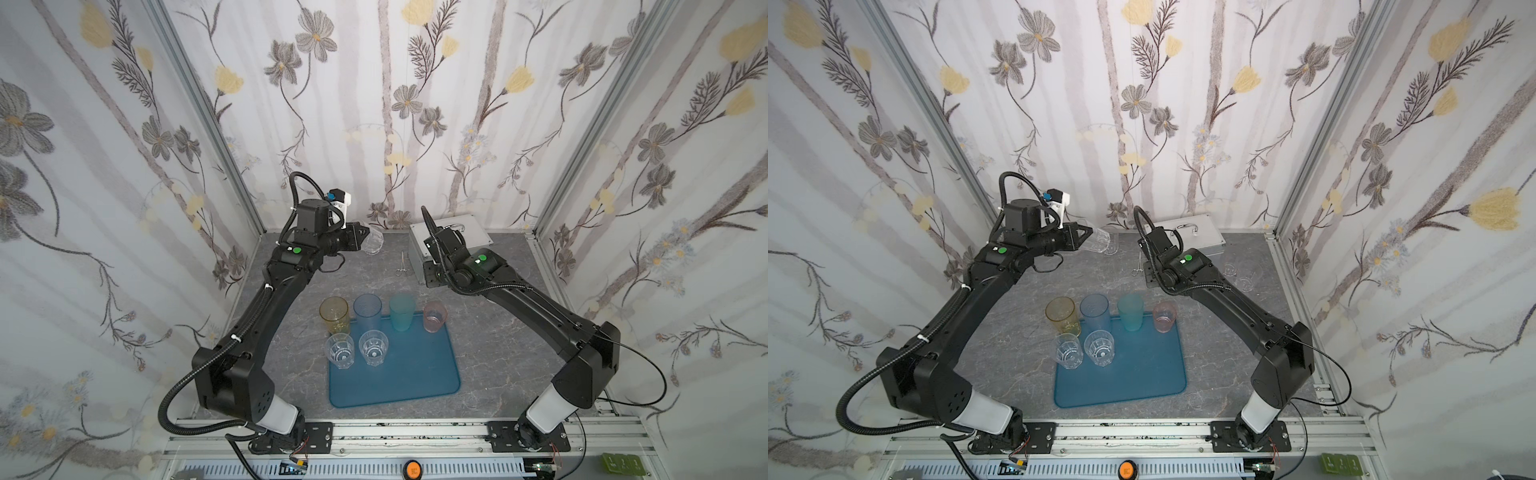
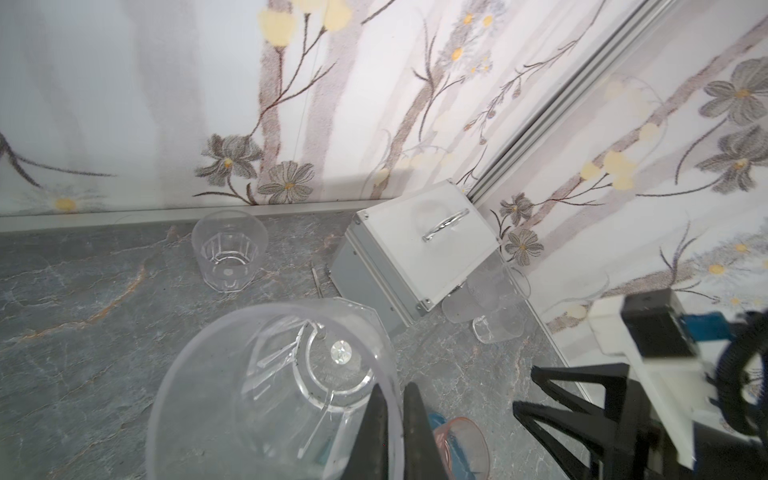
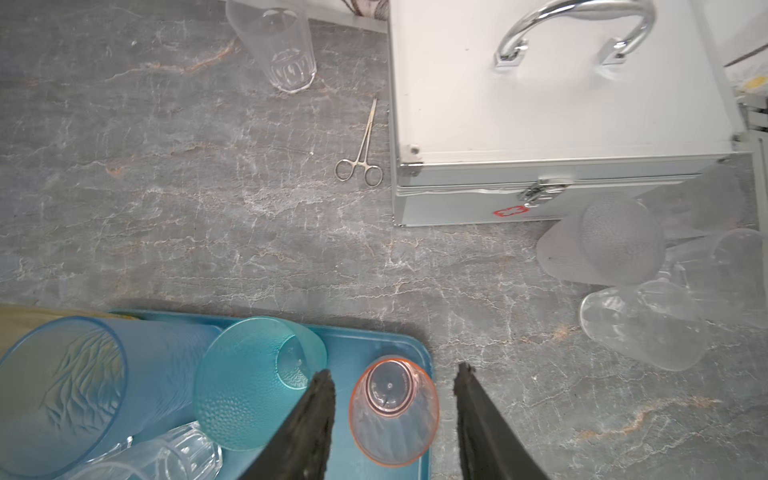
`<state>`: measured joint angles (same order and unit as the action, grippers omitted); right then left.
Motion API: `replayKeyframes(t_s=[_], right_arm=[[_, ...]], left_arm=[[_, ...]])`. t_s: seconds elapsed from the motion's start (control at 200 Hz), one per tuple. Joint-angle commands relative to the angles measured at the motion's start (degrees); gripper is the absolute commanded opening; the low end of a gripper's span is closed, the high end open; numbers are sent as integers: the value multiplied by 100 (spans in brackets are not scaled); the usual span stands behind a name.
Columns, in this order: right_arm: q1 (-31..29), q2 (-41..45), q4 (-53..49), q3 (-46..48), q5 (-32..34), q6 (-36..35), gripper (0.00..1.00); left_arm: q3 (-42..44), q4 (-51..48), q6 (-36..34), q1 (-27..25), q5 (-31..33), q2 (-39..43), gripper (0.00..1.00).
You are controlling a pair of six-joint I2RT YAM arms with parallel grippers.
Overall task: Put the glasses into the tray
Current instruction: 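Lift the clear glass and carry it over the tray with the left gripper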
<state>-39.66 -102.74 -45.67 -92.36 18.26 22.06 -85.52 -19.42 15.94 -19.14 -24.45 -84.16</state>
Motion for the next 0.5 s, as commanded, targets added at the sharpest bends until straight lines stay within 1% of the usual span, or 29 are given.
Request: replayKeyframes(t_s=[0.0, 0.15, 0.275, 0.38, 0.455, 0.495], right_arm=[[81, 240, 276, 168, 125, 134, 48], [217, 579, 454, 590, 106, 227, 48], [348, 944, 698, 1076, 217, 275, 48], [496, 1183, 847, 1434, 241, 340, 48], [563, 1410, 951, 1664, 216, 396, 48], [578, 1476, 996, 1755, 196, 423, 48]], left_arm=[[220, -307, 278, -500, 850, 486, 0], [518, -730, 532, -1512, 1598, 1114, 0], [830, -1023, 854, -2389, 2234, 1524, 0], [1094, -1099, 1137, -3169, 2568, 1613, 0], [1098, -1142, 1247, -3692, 2807, 1526, 0], [1276, -1156, 1283, -3934, 2916, 1448, 0]])
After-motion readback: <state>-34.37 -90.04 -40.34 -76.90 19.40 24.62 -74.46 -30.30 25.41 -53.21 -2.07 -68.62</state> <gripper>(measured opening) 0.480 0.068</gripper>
